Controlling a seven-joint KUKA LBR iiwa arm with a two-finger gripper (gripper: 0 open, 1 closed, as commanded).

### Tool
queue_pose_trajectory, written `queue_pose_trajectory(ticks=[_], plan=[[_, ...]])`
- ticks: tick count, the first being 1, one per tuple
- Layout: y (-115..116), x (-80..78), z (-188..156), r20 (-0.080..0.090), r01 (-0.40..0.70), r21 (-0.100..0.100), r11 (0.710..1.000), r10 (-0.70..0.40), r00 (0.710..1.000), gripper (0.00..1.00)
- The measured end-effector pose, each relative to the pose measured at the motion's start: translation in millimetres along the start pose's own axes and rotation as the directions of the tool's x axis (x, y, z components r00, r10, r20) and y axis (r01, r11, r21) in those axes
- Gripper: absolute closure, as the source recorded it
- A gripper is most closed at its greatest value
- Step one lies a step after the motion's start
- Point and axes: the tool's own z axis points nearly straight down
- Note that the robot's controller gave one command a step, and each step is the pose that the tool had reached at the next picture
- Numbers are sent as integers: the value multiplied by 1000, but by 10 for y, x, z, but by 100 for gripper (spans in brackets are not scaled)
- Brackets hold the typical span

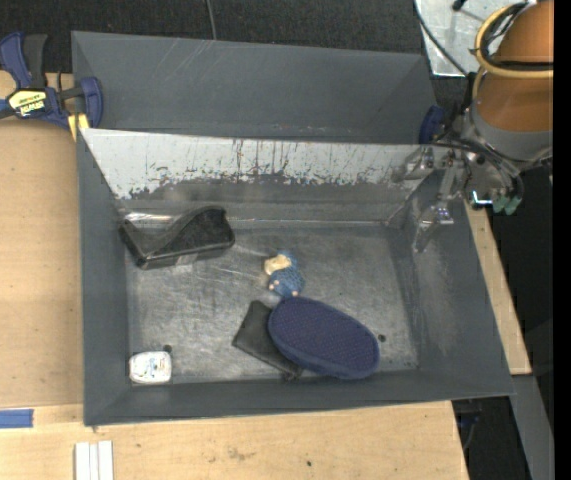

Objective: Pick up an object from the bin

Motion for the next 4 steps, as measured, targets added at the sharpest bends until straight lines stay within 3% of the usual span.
queue_pose_trajectory(ticks=[1,2,3,4], plan=[[547,209,1448,6,318,1,948,-318,948,0],[1374,146,916,14,413,2,911,-413,911,0],[1352,216,1080,4,580,2,815,-580,815,0],[1624,260,1446,7,744,13,668,-745,668,0]])
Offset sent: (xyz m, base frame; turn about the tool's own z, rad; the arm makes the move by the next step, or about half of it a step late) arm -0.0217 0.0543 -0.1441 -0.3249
